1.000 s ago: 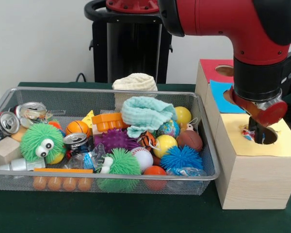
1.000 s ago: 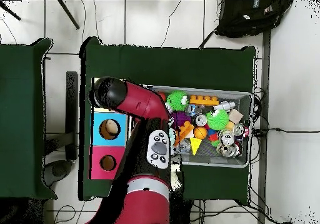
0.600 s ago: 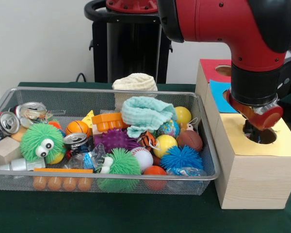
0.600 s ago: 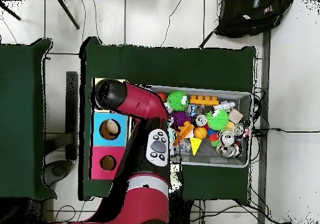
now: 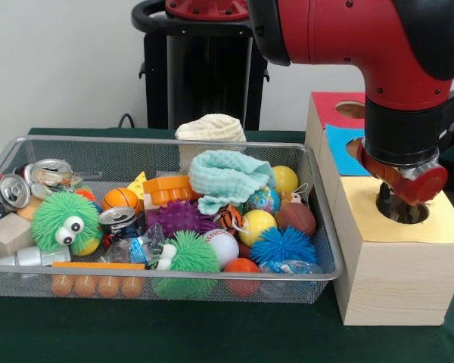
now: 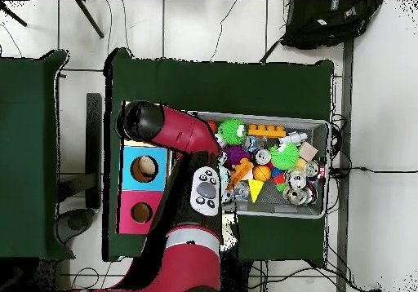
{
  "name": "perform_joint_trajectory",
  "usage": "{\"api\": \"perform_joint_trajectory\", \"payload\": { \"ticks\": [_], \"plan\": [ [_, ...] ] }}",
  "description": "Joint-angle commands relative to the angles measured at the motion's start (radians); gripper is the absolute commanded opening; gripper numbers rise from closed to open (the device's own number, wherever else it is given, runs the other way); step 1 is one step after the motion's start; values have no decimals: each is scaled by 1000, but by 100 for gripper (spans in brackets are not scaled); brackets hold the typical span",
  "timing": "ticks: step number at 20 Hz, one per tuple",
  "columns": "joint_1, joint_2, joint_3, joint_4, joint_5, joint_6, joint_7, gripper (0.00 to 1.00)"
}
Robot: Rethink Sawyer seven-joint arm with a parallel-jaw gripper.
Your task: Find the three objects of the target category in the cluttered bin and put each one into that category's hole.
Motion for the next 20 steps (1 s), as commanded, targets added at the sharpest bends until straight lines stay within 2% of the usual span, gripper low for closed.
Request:
{"api": "perform_joint_trajectory", "payload": {
  "ticks": [1,5,10,11,14,18,20],
  "plan": [
    [-67,71,51,173,-57,132,27,100],
    [-67,30,43,178,-60,190,31,100],
    [-51,13,20,179,-75,194,38,100],
    [-47,11,14,179,-80,192,38,0],
    [-41,2,3,184,-84,178,41,0],
    [-61,-35,35,220,-51,141,31,0],
    [-51,-56,20,219,-62,147,33,0]
  ]
}}
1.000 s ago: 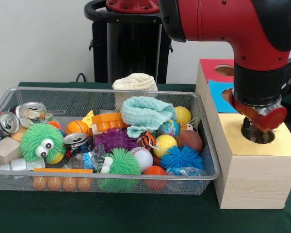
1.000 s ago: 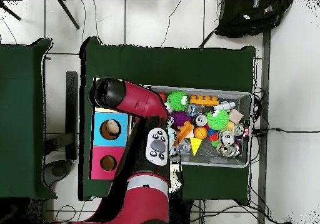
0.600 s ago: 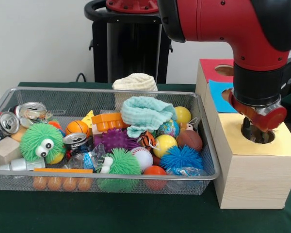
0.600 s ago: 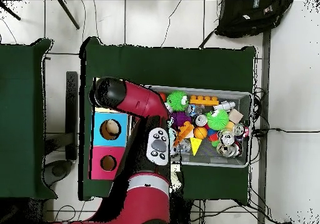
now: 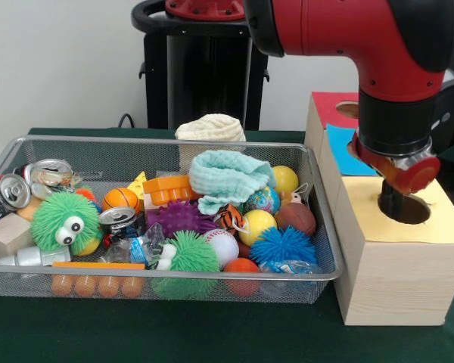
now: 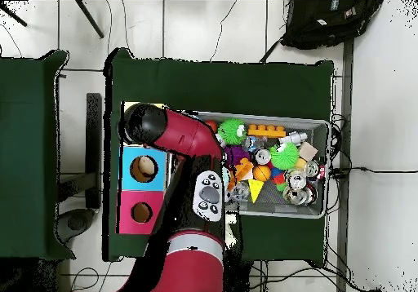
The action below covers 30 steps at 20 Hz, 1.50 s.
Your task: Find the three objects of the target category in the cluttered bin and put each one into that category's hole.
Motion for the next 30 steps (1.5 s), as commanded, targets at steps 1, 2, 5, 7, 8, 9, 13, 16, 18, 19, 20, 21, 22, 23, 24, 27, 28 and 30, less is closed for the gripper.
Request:
{"api": "perform_joint_trajectory", "payload": {
  "ticks": [1,2,5,7,8,9,13,16,18,19,20,21,22,23,24,27,28,30],
  "plan": [
    [-36,-42,5,176,-68,134,40,0],
    [-35,-50,-1,176,-73,139,41,0],
    [-35,-111,-15,195,-78,179,38,0],
    [-31,-151,-24,203,-78,212,46,0],
    [-29,-166,-28,204,-78,225,51,0],
    [-27,-181,-31,206,-79,239,55,0],
    [-29,-227,-39,223,-91,243,52,0],
    [-40,-245,-34,237,-102,226,40,0],
    [-37,-247,-38,232,-119,221,38,0],
    [-35,-247,-41,230,-129,212,38,0],
    [-40,-250,-36,233,-136,208,34,100],
    [-38,-251,-41,231,-148,202,26,100],
    [-36,-252,-46,230,-159,195,18,100],
    [-35,-258,-57,233,-176,186,11,100],
    [-36,-261,-60,239,-184,176,10,100],
    [-50,-250,-62,242,-217,124,-12,100],
    [-62,-250,-55,249,-219,112,-25,100],
    [-81,-260,-41,265,-229,90,-48,100]
  ]
}}
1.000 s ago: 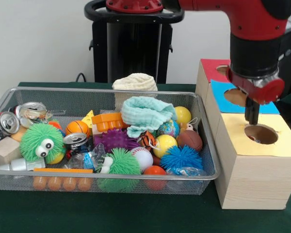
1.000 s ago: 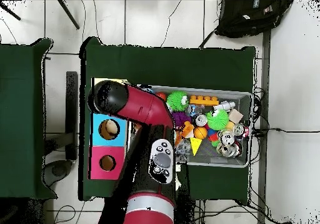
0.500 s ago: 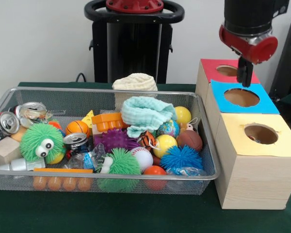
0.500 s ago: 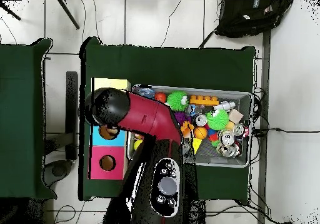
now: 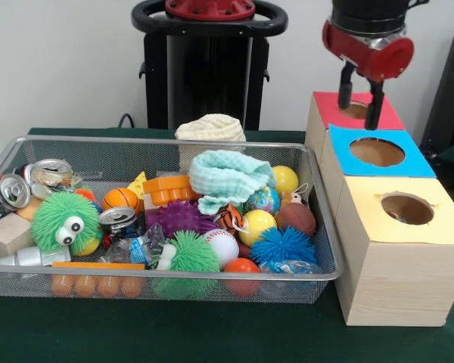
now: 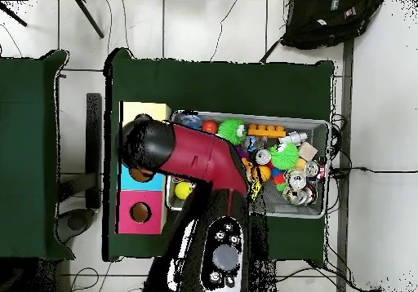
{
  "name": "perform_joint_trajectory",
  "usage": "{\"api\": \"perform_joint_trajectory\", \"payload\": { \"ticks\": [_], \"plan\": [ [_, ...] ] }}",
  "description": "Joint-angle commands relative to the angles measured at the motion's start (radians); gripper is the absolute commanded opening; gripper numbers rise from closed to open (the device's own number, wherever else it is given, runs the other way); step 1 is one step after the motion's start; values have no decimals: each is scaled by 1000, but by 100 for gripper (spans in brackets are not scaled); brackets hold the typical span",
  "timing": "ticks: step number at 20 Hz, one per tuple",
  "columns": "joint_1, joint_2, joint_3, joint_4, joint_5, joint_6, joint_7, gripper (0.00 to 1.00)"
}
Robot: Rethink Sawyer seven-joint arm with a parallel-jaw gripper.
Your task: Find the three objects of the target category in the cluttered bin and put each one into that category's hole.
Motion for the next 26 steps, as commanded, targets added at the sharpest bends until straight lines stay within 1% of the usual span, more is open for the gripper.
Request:
{"api": "perform_joint_trajectory", "payload": {
  "ticks": [1,5,9,12,13,15,18,20,22,26],
  "plan": [
    [-75,-6,29,125,-81,-63,-56,100],
    [-98,-41,28,128,-116,-25,-74,100],
    [-140,-49,44,118,-150,2,-103,100],
    [-168,-43,56,105,-171,-8,-113,100],
    [-173,-39,56,99,-190,-34,-112,100],
    [-182,-44,62,93,-200,-38,-112,100],
    [-191,-57,76,81,-209,-3,-112,100],
    [-190,-54,78,57,-225,17,-103,100],
    [-188,-51,76,40,-239,17,-89,100],
    [-207,-64,97,42,-247,10,-111,100]
  ]
}}
